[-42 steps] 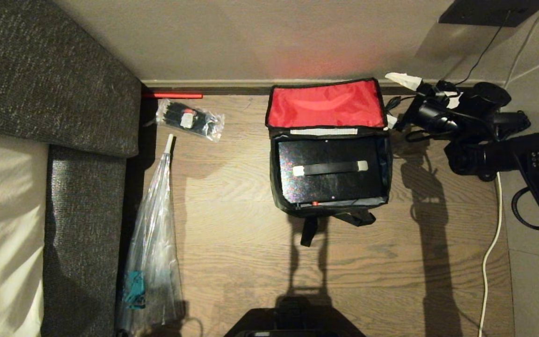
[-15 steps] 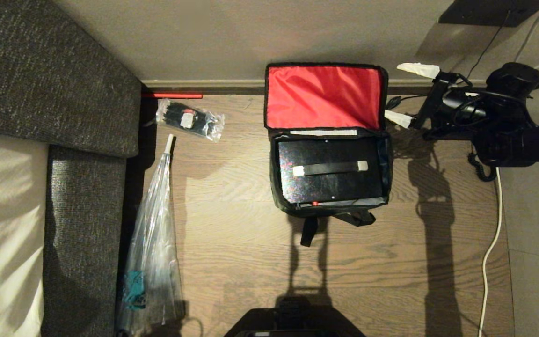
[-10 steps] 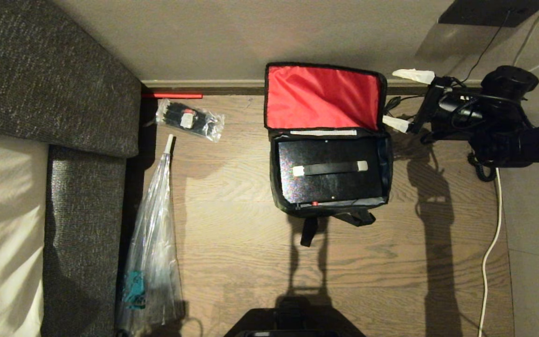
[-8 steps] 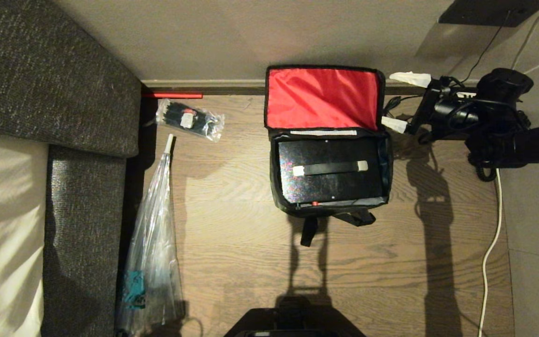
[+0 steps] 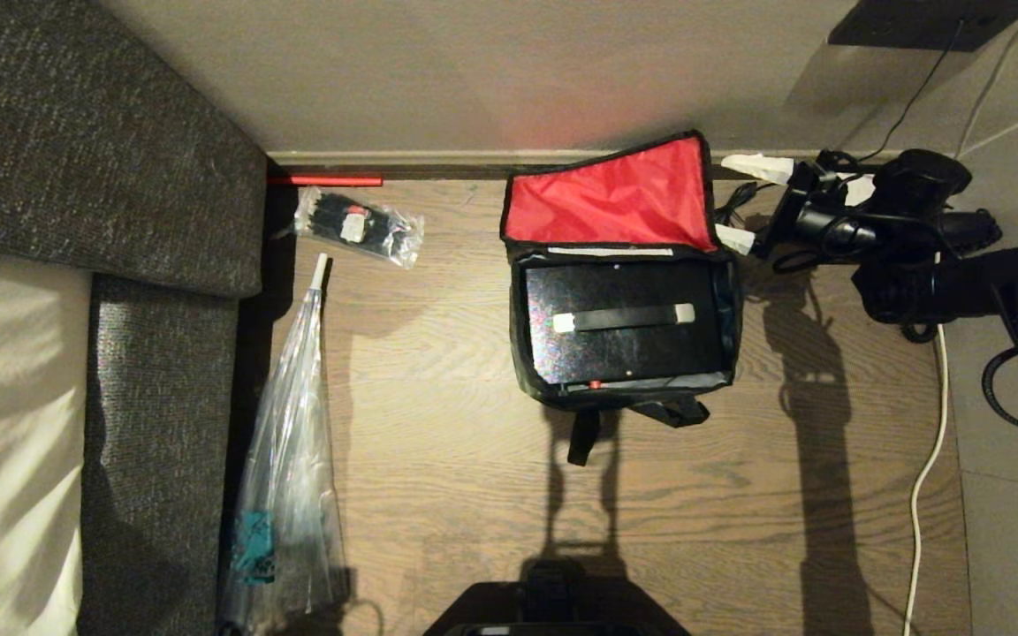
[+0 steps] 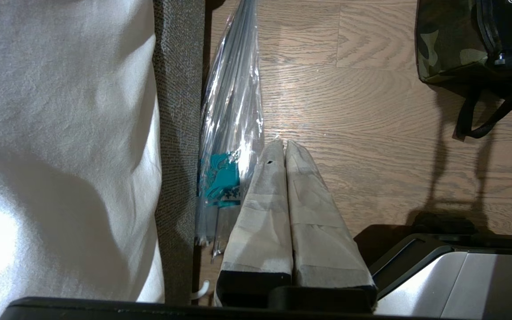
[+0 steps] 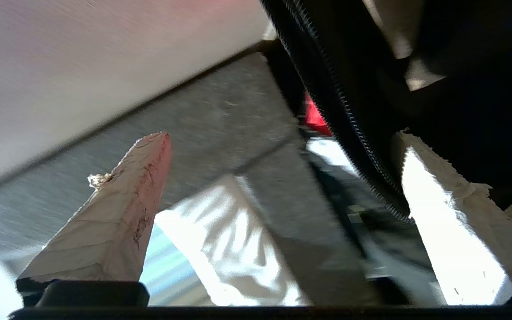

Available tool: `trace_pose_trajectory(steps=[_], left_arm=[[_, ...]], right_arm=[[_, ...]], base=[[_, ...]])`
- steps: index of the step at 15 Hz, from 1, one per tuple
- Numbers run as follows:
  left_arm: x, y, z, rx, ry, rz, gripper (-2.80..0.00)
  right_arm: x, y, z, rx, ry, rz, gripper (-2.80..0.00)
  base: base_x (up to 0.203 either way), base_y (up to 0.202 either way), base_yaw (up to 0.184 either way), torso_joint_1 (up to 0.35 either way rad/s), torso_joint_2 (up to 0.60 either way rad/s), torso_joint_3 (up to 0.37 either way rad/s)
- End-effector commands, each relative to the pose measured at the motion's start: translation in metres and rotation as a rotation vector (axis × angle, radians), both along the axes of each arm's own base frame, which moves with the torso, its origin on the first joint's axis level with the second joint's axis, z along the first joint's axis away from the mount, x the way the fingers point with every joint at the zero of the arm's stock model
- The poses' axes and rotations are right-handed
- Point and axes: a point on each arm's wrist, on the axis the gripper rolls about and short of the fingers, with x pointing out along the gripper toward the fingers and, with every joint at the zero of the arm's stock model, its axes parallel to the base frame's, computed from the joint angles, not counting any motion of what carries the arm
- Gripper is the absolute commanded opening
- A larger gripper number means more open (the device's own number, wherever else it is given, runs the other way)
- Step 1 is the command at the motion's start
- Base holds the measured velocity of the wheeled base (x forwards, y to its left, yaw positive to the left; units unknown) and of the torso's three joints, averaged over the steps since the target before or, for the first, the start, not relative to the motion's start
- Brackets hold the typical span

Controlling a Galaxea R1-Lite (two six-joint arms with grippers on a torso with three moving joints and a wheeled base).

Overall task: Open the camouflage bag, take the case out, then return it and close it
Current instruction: Close the top of the storage box

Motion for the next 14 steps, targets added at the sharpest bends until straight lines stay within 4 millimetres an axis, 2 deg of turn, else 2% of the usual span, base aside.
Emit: trace_pose_trajectory(steps=[1, 6, 7, 14], left_arm=[[0.0, 0.0, 0.0, 0.0, 0.001, 0.0, -2.8], [0.0, 0.0, 0.0, 0.0, 0.0, 0.0, -2.8], [0.0, 0.0, 0.0, 0.0, 0.0, 0.0, -2.8], [0.0, 0.0, 0.0, 0.0, 0.0, 0.0, -2.8]], right_arm=[[0.009, 0.002, -0.021, -0.027, -0.01, 0.002, 0.0], [0.013, 0.011, -0.03, -0.037, 0.034, 0.001, 0.0], [0.013, 0.012, -0.032, -0.034, 0.037, -0.006, -2.8], [0.012, 0.011, -0.026, -0.039, -0.018, -0.015, -2.8]], base=[[0.0, 0.0, 0.0, 0.0, 0.0, 0.0], [0.0, 0.0, 0.0, 0.0, 0.0, 0.0], [0.0, 0.0, 0.0, 0.0, 0.0, 0.0], [0.0, 0.0, 0.0, 0.0, 0.0, 0.0]])
